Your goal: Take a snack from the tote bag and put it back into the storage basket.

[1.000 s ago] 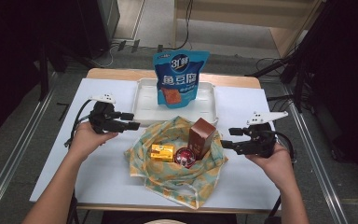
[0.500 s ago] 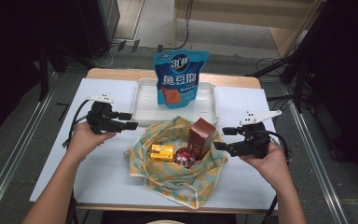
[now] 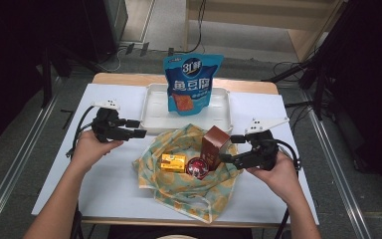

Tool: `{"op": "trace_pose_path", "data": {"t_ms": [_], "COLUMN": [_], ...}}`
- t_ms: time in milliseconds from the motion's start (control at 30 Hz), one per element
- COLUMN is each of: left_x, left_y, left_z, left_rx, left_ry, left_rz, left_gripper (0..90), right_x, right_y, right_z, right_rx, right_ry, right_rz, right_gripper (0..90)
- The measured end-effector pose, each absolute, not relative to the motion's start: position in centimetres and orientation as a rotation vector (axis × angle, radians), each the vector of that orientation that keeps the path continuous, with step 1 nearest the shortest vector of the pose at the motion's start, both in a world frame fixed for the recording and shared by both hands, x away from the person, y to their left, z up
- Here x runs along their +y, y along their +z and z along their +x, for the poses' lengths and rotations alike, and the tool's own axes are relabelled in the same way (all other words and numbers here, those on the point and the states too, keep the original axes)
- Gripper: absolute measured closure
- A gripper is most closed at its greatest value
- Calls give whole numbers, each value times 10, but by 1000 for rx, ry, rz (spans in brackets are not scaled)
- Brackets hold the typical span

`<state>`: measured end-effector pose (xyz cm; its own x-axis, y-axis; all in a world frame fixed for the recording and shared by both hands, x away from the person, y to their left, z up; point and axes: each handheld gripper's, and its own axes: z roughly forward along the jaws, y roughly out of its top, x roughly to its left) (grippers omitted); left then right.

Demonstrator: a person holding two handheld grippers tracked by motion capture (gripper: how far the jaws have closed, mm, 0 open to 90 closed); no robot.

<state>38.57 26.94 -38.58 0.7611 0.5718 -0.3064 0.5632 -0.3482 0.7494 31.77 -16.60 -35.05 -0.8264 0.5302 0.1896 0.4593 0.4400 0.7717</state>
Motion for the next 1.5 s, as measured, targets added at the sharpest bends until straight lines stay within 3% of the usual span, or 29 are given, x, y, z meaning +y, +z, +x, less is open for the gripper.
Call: {"op": "trace_pose_path", "data": {"t_ms": [567,900,1167,1500], "left_x": [272,272,272,272], "left_y": [-387,-388,-388,-389], "left_z": [386,387,388,388], "left_rx": [859,864,866,865], "left_ry": [2,0,-5,-9], "left_rz": [2022,2022,2018,2014], "left_gripper": [400,400,400,400], "right_x": [-134,-130,-142,-152], "right_y": [-344,-337,-331,-297], "right_z": [328,332,336,341], "right_rx": [2568,2557,2550,2525], "right_ry": [1326,1250,1306,1384], "right_rz": [887,821,821,805], "right_gripper": [236,422,433,436]}}
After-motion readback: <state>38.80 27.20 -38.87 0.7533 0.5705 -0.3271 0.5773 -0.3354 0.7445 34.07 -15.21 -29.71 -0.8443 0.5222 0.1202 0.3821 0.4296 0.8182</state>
